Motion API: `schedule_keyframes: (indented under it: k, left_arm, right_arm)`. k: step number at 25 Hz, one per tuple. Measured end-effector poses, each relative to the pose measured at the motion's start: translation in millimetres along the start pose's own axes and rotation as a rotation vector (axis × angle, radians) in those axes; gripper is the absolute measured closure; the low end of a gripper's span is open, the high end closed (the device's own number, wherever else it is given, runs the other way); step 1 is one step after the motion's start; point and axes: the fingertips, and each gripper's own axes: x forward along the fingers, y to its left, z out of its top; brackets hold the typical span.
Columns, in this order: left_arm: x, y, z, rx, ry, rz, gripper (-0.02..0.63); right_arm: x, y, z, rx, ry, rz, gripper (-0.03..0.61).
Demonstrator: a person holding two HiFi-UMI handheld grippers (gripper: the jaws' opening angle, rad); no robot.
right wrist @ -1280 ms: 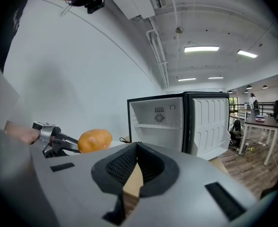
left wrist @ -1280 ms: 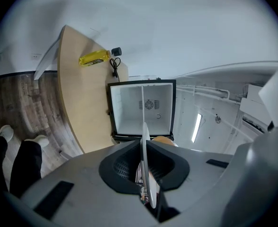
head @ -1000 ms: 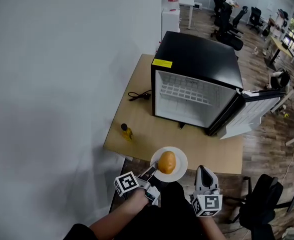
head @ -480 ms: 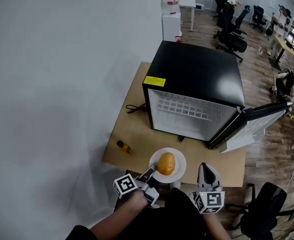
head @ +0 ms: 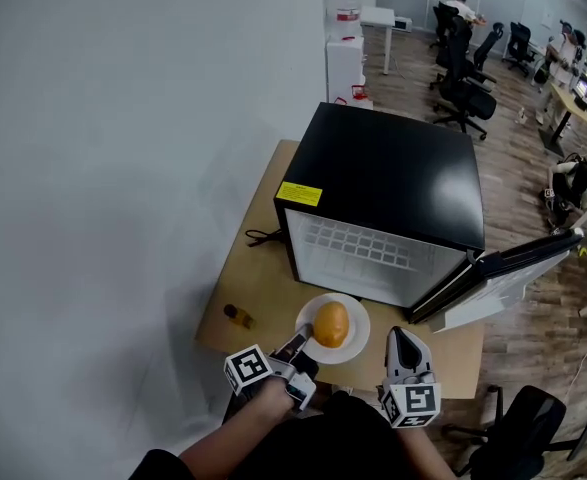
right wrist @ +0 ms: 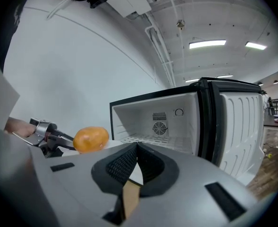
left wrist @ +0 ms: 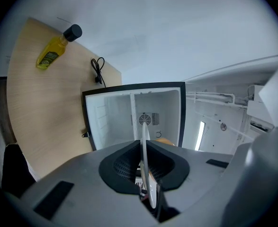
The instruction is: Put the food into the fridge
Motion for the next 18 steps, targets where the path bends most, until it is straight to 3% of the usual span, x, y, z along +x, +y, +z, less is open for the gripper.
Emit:
schedule_keyframes:
  k: [9, 18]
  left_arm:
    - [38, 5, 16, 0.022, -0.073, 0.018, 0.584]
    - [63, 24, 31, 0.026, -0.182, 0.033, 0.584]
  right_arm:
    - [35, -30, 3, 0.015, 0.005, 0.039, 0.518]
    - [74, -43, 2, -0.043, 0.016, 0.131, 0.518]
